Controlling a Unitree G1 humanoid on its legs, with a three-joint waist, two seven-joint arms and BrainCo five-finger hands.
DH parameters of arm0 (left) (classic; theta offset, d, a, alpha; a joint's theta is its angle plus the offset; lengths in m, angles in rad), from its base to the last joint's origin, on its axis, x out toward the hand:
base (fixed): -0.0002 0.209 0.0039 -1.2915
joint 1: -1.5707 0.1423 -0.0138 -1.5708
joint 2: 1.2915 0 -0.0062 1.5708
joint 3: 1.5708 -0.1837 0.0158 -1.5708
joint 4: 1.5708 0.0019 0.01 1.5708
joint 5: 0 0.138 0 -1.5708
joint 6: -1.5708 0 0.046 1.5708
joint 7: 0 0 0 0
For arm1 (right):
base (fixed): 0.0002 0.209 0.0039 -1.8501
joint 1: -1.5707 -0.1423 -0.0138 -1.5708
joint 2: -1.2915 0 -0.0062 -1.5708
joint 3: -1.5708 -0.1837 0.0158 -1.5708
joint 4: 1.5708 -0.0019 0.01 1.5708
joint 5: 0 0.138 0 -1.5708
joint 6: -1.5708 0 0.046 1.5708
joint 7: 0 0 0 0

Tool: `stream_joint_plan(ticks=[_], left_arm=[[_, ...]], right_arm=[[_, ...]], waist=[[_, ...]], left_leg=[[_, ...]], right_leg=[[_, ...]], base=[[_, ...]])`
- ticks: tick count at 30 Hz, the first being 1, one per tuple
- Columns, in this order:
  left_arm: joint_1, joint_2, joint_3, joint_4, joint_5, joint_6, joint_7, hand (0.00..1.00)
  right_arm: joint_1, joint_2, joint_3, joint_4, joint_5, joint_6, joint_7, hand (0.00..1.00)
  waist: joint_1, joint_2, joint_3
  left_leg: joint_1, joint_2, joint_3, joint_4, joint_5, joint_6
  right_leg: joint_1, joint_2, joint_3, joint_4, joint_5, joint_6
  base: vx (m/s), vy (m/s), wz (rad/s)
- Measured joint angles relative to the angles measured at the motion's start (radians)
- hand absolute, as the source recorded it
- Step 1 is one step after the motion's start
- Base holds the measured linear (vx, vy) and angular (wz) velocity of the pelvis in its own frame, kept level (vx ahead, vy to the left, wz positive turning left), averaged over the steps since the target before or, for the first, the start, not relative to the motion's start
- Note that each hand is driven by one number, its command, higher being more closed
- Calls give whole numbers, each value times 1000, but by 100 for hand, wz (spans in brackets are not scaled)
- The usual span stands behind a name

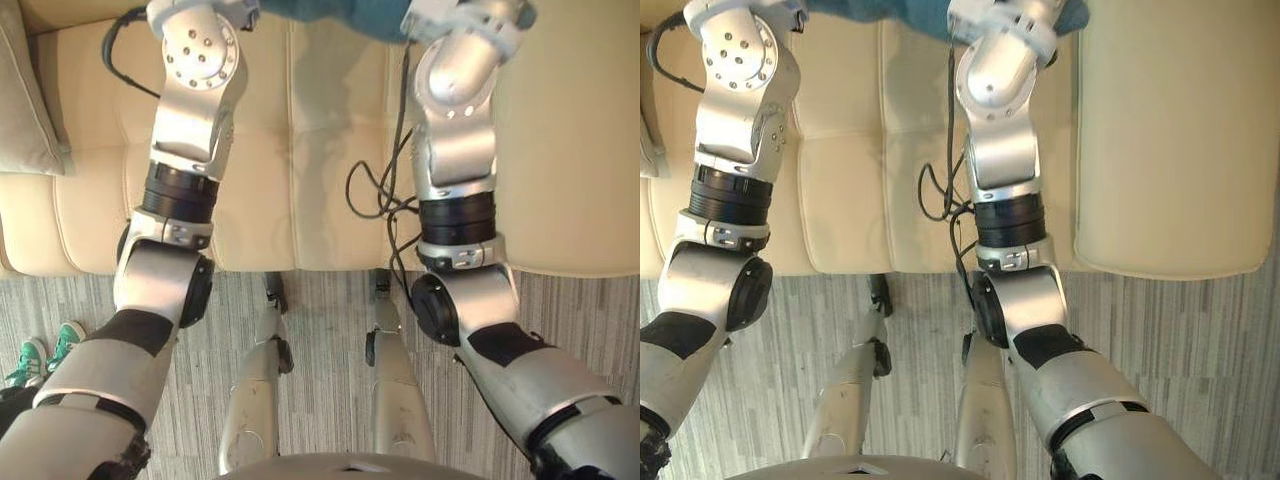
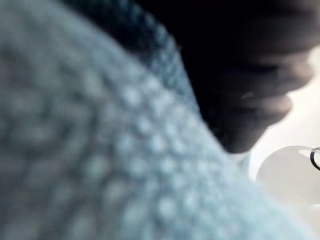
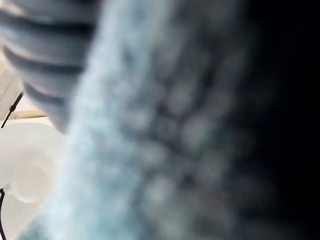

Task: Pick up cushions and gather them together orderly.

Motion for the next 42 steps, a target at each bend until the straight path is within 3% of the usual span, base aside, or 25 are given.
stream_joint_plan(ticks=[4,9,14,15,19,21,28,33,42], left_arm=[[-31,-4,44,93,3,3,-5,0],[-30,-21,116,185,-19,23,-48,0],[25,-39,166,186,-44,31,-66,0],[58,-43,171,185,-45,32,-65,0],[153,-76,205,185,-46,36,-66,0],[207,-88,213,181,-46,36,-66,0],[340,-124,218,122,-132,29,-74,0],[394,-120,219,35,-217,-20,-80,0],[527,16,259,-155,-221,-49,-93,0]], right_arm=[[-92,-39,1,150,26,6,-1,0],[-128,-95,13,300,88,30,107,0],[-98,-131,13,312,147,34,177,0],[-72,-130,13,310,167,34,183,0],[18,-125,11,306,211,49,194,0],[48,-121,5,276,218,50,212,0],[76,-120,-9,154,279,27,213,0],[207,-119,-30,71,320,14,214,0],[428,-155,-72,-151,356,-27,258,0]], waist=[[3,12,7],[-1,23,46],[-11,23,91],[-15,23,91],[-24,21,122],[-28,20,141],[-39,-2,161],[-44,-20,171],[-49,-25,170]], left_leg=[[-45,2,-1,0,32,-13],[-82,9,-2,0,43,-10],[-121,11,-2,-1,45,-7],[-132,17,-1,-2,-11,-22],[-145,15,11,-2,-11,-14],[-145,16,22,-1,9,6],[-102,16,58,-1,12,9],[-25,37,78,-1,-11,14],[91,51,82,-1,-22,26]], right_leg=[[-52,3,-16,36,-13,-14],[-105,10,-26,89,-29,-22],[-148,12,-28,99,-30,-24],[-163,17,-28,100,-26,-19],[-170,9,-22,88,-6,-11],[-171,10,-19,92,-7,-10],[-159,20,15,108,-14,-11],[-100,47,31,115,-34,-21],[13,62,31,108,-33,-20]], base=[[-11,3,12],[-20,4,5],[-37,11,0],[-46,23,1],[-3,6,1],[0,0,0],[7,-30,-14],[-42,-61,-20],[-19,-59,-7]])
